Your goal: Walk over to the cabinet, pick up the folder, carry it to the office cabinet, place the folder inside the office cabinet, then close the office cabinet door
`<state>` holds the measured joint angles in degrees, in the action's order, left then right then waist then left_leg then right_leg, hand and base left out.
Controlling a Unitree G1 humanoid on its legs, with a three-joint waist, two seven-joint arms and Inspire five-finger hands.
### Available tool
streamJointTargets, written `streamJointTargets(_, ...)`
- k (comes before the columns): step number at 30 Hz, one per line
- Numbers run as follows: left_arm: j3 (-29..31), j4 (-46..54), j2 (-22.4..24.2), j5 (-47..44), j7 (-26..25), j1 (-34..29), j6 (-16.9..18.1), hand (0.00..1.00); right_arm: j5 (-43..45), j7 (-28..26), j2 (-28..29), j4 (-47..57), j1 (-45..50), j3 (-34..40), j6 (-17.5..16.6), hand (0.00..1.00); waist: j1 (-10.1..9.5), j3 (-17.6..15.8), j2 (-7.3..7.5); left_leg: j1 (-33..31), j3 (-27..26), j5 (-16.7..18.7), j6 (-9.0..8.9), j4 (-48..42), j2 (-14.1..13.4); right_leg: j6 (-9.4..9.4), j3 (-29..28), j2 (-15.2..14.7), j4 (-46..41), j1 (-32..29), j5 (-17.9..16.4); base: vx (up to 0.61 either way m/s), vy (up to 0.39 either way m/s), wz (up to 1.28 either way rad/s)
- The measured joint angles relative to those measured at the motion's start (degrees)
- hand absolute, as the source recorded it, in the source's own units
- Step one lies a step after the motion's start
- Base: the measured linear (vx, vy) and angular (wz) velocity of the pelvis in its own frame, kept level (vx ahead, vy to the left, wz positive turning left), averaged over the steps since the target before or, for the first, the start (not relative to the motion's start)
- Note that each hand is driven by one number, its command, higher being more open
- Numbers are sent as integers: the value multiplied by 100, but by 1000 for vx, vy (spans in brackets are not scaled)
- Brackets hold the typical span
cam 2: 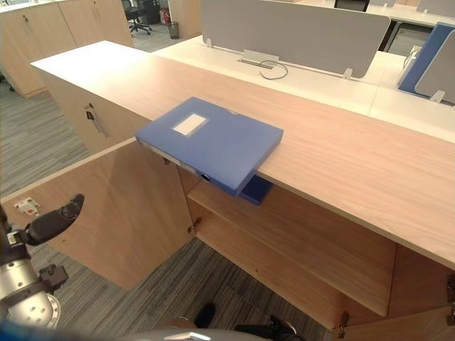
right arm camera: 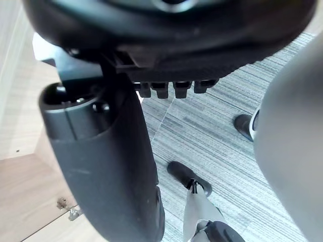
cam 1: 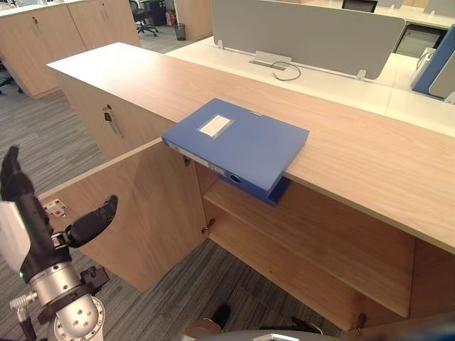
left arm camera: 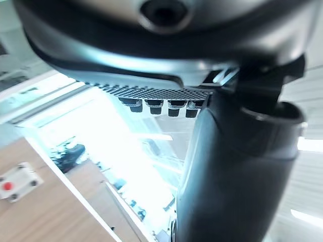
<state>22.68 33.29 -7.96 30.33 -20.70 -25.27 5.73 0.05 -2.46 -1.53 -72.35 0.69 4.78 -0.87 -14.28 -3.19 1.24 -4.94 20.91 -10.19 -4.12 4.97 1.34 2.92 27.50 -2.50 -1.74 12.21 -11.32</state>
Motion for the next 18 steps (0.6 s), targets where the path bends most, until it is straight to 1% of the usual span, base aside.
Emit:
streamJointTargets(1, -131, 3, -238, 185, 2, 37, 98, 100, 0, 11, -1, -2, -8, -94, -19, 100, 0, 0, -1, 3, -19, 5, -7, 0, -15, -11, -30, 11, 10, -2, 7, 26, -49, -11)
streamJointTargets(2, -180, 3, -333, 292, 2, 59, 155, 100, -1, 16, -5, -2, -9, -156, -30, 100, 0, 0, -1, 10, -40, 11, -15, 0, -30, -16, -56, 15, 12, -4, 10, 26, -45, -20)
streamJointTargets(3, -281, 2, -589, 531, 0, 130, 266, 100, -2, 20, -8, 0, -13, -209, -50, 100, -2, 0, -3, 29, -115, 23, -32, 0, -61, -29, -120, 26, 19, -9, 18, 21, -36, -20)
streamJointTargets(5, -369, -4, -904, 739, 2, 201, 384, 100, -2, 26, -9, -7, -33, -210, -65, 100, 5, 3, -7, 56, -167, 35, -47, 0, -96, -44, -189, 40, 22, -10, 27, 27, -53, -22)
streamJointTargets(7, -447, -47, -1222, 876, 19, 215, 561, 100, -2, 31, -14, -59, -77, -211, -76, 100, 29, 11, -25, 91, -261, 55, -74, 0, -121, -61, -281, 55, 24, -13, 35, 23, -43, -23)
streamJointTargets(8, -455, -89, -1307, 904, 23, 217, 628, 100, -2, 35, -19, -74, -103, -212, -77, 100, 31, 17, -34, 100, -285, 60, -79, 1, -136, -65, -310, 59, 24, -15, 37, 21, -39, -20)
streamJointTargets(10, -596, -307, -1700, 982, 55, 331, 741, 100, -1, 58, -50, -105, -102, -226, -96, 100, 31, 45, -77, 117, -327, 71, -93, 1, -162, -79, -359, 80, 23, -18, 38, 20, -56, -11)
streamJointTargets(15, -746, -659, -2201, 1085, 114, 435, 887, 100, -4, 59, -72, -116, -91, -378, -113, 100, 32, 136, -133, 124, -469, 92, -118, 2, -226, -108, -496, 107, 17, -70, 52, 18, -33, -15)
streamJointTargets(18, -1014, -946, -2528, 1104, 135, 607, 1001, 100, -4, 59, -73, -122, -70, -377, -117, 100, 28, 195, -160, 137, -542, 97, -121, 2, -267, -115, -569, 106, -14, -98, 56, 17, -27, -13)
